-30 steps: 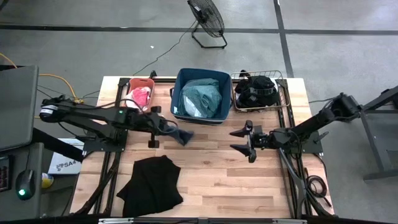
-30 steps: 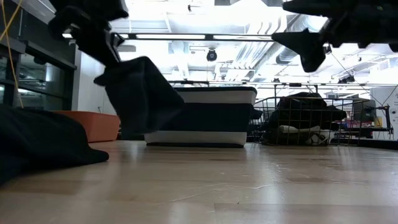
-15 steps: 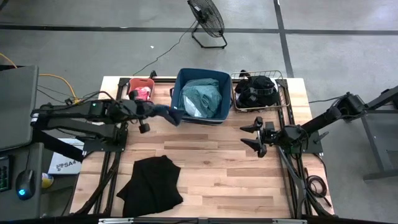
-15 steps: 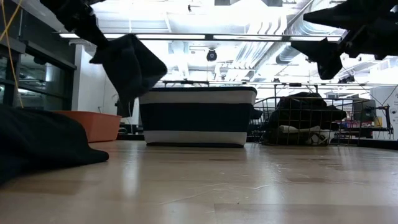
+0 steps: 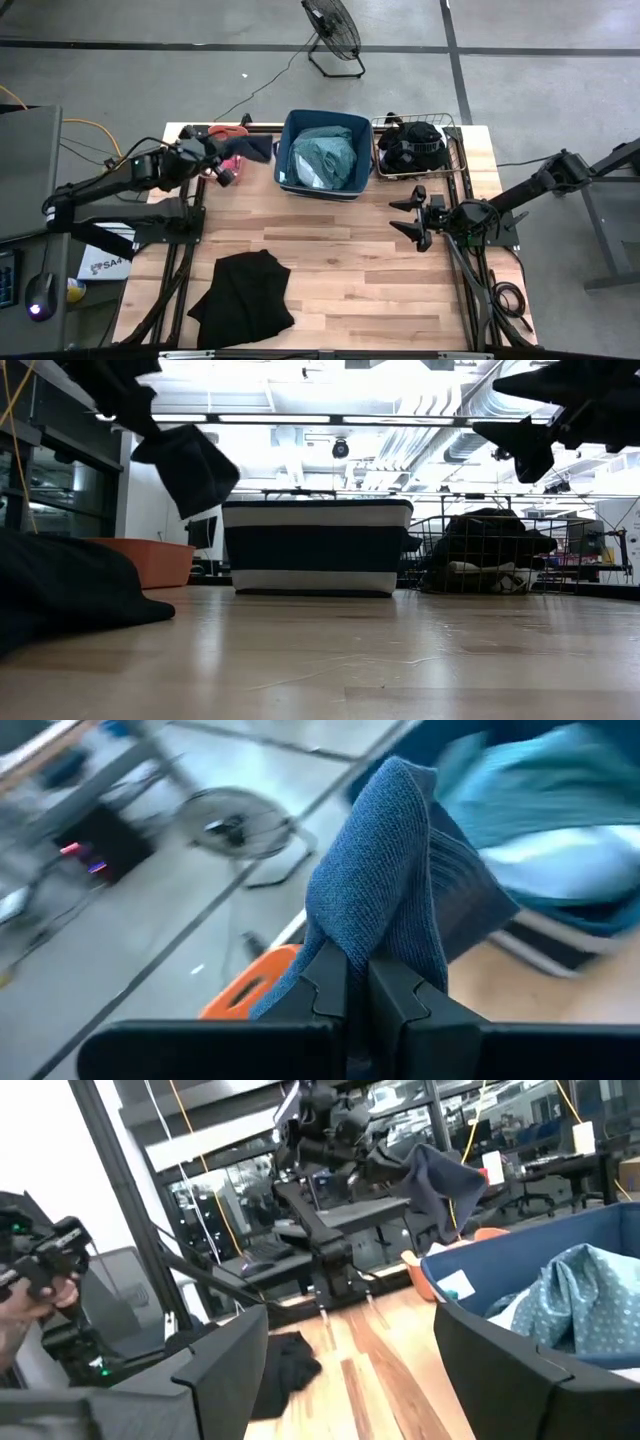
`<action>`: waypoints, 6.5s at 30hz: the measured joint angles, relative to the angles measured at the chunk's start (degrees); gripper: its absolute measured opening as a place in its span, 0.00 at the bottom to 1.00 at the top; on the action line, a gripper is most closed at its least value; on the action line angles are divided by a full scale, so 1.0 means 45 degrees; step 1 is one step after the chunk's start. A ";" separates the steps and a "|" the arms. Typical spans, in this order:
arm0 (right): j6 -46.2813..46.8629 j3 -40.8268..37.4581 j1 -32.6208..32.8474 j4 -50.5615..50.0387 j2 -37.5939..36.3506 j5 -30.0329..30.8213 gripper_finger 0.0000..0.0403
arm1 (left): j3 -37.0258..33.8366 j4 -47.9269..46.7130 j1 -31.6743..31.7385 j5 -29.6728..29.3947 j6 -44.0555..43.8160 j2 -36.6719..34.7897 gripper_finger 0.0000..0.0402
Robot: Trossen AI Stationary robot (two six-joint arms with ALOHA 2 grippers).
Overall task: Pick & Place Cloths
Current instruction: Put the blue sock into the orange bin
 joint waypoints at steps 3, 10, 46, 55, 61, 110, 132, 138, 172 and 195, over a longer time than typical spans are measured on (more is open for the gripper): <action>0.0036 0.0000 0.0000 -0.0299 -0.0124 0.0042 0.69 | 0.0005 -0.0238 0.0806 -0.0810 -0.0201 0.0310 0.01; -0.0112 -0.0005 0.0000 -0.0541 -0.0553 -0.0123 0.69 | 0.0005 -0.2164 0.2769 -0.1022 -0.1436 0.1547 0.01; -0.0375 -0.0034 -0.0002 -0.4395 -0.4086 -0.0157 0.59 | 0.0015 -0.2022 0.6354 0.1806 -0.1736 0.6661 0.01; -0.0392 -0.0034 -0.0001 -0.4419 -0.4086 -0.0157 0.59 | 0.0019 -0.1723 0.6858 0.2024 -0.1575 0.9564 0.01; -0.0397 -0.0034 0.0000 -0.4595 -0.4086 -0.0157 0.59 | 0.0029 -0.1475 0.6820 0.1819 -0.1557 1.0247 0.06; -0.0397 -0.0039 0.0000 -0.4604 -0.4086 -0.0152 0.59 | 0.0792 0.2562 0.6815 0.5145 -0.0992 0.8671 0.46; -0.0401 -0.0039 0.0000 -0.4601 -0.4085 -0.0157 0.59 | 0.0801 0.0775 0.6830 0.1915 -0.0717 0.8691 0.01; -0.0399 -0.0038 0.0000 -0.4604 -0.4086 -0.0157 0.59 | 0.0489 0.1056 0.6825 0.2584 -0.0890 0.8691 0.00; -0.0397 -0.0035 0.0000 -0.4604 -0.4081 -0.0157 0.59 | 0.1672 -0.1473 0.6815 0.3221 -0.0985 0.8247 0.35; -0.0401 -0.0038 0.0000 -0.4604 -0.4086 -0.0157 0.59 | 0.0466 -0.3621 0.6815 0.2515 -0.2901 0.6582 0.01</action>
